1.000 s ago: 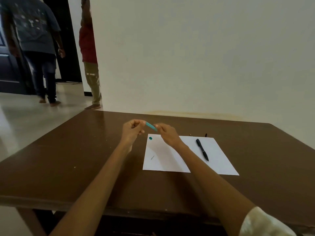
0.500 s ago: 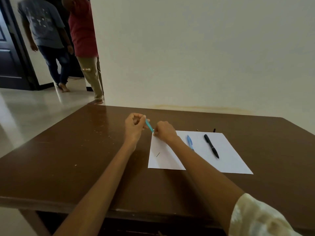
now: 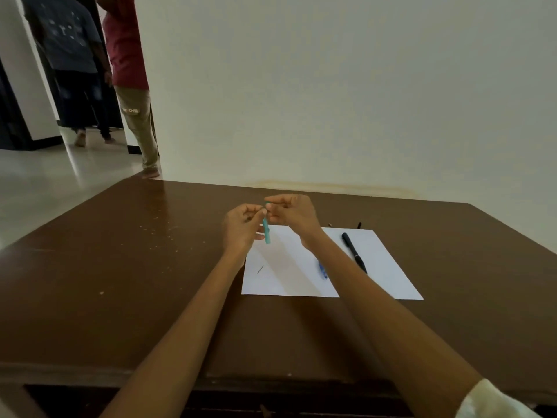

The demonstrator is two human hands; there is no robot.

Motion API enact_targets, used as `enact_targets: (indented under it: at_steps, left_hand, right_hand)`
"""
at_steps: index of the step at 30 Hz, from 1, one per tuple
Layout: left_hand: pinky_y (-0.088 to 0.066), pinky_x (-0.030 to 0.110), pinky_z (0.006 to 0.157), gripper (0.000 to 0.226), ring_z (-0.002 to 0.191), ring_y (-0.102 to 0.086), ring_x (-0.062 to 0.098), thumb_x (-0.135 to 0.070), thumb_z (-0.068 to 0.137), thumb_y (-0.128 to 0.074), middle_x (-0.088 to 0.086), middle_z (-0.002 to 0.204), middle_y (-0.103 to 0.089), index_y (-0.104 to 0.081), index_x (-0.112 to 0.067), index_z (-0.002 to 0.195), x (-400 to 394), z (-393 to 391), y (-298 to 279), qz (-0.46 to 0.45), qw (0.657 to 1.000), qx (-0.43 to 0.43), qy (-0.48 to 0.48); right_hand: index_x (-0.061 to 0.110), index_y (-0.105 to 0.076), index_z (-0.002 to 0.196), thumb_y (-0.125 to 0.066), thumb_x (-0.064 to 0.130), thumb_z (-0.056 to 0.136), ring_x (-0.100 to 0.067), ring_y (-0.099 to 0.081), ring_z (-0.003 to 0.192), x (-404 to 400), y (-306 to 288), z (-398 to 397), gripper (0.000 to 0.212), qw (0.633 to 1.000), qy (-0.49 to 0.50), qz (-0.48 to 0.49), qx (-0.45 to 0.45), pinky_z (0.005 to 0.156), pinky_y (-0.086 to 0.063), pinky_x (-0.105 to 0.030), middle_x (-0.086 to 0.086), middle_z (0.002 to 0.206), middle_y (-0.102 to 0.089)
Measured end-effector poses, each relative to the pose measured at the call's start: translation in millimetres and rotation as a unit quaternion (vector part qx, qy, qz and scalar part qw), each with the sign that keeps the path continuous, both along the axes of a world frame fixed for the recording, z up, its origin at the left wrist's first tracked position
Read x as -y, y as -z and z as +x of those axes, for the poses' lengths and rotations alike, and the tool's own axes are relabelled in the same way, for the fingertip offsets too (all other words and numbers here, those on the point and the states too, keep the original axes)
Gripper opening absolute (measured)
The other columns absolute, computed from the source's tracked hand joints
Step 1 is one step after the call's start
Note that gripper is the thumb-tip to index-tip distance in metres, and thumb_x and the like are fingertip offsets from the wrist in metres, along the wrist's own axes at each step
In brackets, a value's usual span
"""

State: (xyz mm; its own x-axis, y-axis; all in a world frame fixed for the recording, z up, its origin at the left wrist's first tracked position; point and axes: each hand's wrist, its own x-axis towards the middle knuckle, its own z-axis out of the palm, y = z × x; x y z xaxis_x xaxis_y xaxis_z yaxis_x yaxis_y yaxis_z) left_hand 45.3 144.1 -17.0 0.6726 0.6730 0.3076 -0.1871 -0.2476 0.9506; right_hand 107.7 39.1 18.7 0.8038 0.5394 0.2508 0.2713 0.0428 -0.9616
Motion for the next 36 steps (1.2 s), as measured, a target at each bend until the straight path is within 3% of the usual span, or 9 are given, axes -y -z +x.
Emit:
enact_targets:
  at_steps: [8, 12, 17, 25, 32, 36]
  left_hand:
    - [-0.052, 0.012, 0.055, 0.016, 0.069, -0.065, 0.009, -0.019, 0.085, -0.067, -0.001, 0.081, -0.066, -0.068, -0.011, 0.098, -1.6, -3.9, -0.4, 0.106, 0.994, 0.004, -0.019]
    - [-0.053, 0.017, 0.064, 0.017, 0.072, -0.065, 0.007, -0.018, 0.085, -0.067, -0.004, 0.081, -0.066, -0.069, -0.010, 0.099, -2.3, -5.2, -0.7, 0.145, 0.989, 0.004, -0.020]
    - [-0.045, 0.010, 0.063, 0.016, 0.071, -0.060, -0.004, -0.017, 0.083, -0.068, -0.013, 0.077, -0.062, -0.071, -0.012, 0.099, 0.7, -8.5, -1.0, 0.168, 0.985, 0.013, -0.026]
    - [-0.046, 0.004, 0.050, 0.016, 0.055, -0.062, -0.009, -0.010, 0.083, -0.068, -0.011, 0.072, -0.064, -0.072, -0.011, 0.099, 1.7, -9.4, -1.7, 0.132, 0.990, 0.044, -0.019]
    - [-0.051, 0.008, 0.052, 0.020, 0.058, -0.065, 0.001, -0.011, 0.084, -0.066, -0.004, 0.081, -0.067, -0.070, -0.009, 0.103, -0.1, -6.8, 2.8, 0.084, 0.995, 0.040, -0.028]
    - [-0.057, 0.017, 0.059, 0.025, 0.069, -0.068, 0.008, -0.010, 0.084, -0.067, 0.004, 0.092, -0.070, -0.068, -0.008, 0.108, -0.4, -6.5, 1.4, 0.034, 0.999, 0.039, -0.015]
  right_hand:
    - [0.000, -0.067, 0.107, -0.066, 0.008, 0.086, -0.015, -0.069, 0.073, 9.3, 2.2, 4.3, 0.023, 0.999, -0.013, 0.031, 0.003, 0.074, -0.059, -0.024, -0.014, 0.089, -0.070]
    - [0.000, -0.068, 0.106, -0.067, 0.009, 0.085, -0.020, -0.070, 0.077, 11.3, -5.5, 3.3, 0.022, 0.998, -0.028, -0.015, 0.054, 0.073, -0.059, -0.023, -0.020, 0.093, -0.071]
    - [-0.004, -0.067, 0.107, -0.065, 0.004, 0.086, -0.020, -0.070, 0.076, 12.5, -5.6, 1.3, 0.022, 0.998, -0.030, -0.012, 0.049, 0.075, -0.059, -0.025, -0.024, 0.097, -0.070]
    - [-0.001, -0.070, 0.105, -0.067, 0.006, 0.084, -0.020, -0.070, 0.079, 9.8, -6.4, 1.3, 0.021, 0.990, 0.001, -0.068, 0.122, 0.073, -0.057, -0.017, -0.020, 0.097, -0.072]
    - [0.000, -0.064, 0.116, -0.057, 0.005, 0.091, -0.030, -0.066, 0.100, 9.3, -0.7, -5.1, 0.026, 0.971, -0.016, -0.126, 0.204, 0.091, -0.054, -0.037, -0.019, 0.110, -0.068]
    - [0.001, -0.063, 0.119, -0.055, 0.005, 0.092, -0.030, -0.066, 0.101, 8.1, -0.8, -9.8, 0.028, 0.969, -0.015, -0.130, 0.209, 0.092, -0.053, -0.036, -0.019, 0.112, -0.067]
